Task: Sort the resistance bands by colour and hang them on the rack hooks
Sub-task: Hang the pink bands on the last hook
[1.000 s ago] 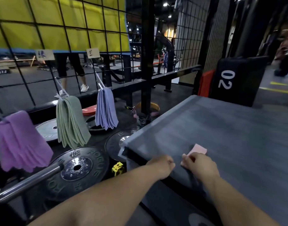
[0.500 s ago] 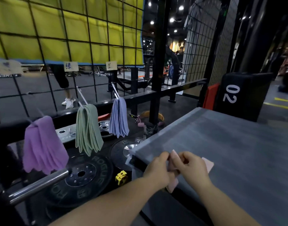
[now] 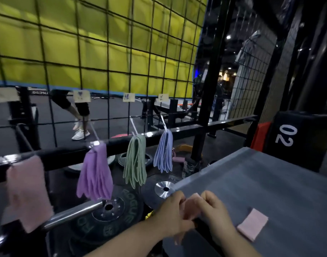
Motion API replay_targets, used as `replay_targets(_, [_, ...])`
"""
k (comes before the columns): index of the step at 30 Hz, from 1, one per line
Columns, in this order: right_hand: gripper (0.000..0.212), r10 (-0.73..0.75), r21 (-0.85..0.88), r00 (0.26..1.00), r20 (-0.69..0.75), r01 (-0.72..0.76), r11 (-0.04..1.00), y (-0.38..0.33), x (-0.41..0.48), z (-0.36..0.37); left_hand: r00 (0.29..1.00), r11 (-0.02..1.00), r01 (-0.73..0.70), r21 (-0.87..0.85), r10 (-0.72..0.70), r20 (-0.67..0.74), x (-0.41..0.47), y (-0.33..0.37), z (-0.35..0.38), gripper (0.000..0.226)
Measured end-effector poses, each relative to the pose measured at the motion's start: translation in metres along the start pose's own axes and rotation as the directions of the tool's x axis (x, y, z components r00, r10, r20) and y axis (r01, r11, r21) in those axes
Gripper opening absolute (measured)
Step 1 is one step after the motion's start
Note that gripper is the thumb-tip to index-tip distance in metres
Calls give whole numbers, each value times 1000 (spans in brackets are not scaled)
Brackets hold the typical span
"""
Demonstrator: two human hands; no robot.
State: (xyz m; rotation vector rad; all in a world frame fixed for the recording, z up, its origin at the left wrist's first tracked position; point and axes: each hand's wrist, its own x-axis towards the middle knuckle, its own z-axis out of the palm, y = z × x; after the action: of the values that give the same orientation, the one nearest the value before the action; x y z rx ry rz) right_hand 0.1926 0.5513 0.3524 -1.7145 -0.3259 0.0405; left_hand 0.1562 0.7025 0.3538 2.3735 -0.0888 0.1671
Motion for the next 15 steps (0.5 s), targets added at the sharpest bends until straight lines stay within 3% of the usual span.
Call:
replay_targets(4, [42,21,198,994,106,-42,979,-16,-3,29,999,997,40,-62,-41,-2,-13,-9,-25,54])
replay_targets(9, [32,0,211,991,132,-28,977,-32,-5,57,999,986,34,-162,-38,-21,-34,-15,-55,57])
replay_targets(15, [27,-22,265,989,144,-17,964,-54,-4,79,993,990,66,-125,-77,-90,-51,-20,-85,61])
